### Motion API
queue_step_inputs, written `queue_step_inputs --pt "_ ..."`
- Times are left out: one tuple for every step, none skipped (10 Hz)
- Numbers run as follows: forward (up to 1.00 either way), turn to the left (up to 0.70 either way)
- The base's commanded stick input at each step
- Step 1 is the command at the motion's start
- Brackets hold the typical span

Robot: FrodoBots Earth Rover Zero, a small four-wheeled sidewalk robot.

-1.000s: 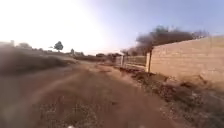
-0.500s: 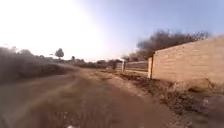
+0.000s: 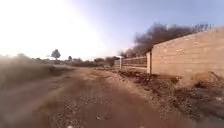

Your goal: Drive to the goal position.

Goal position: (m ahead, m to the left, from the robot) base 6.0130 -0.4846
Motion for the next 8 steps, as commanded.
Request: queue_step_inputs --pt "0.7 0.0" --pt "0.7 0.0" --pt "0.7 0.0" --pt "0.7 0.0" --pt "0.7 0.0" --pt "0.7 0.0" --pt "0.7 0.0" --pt "0.7 0.0"
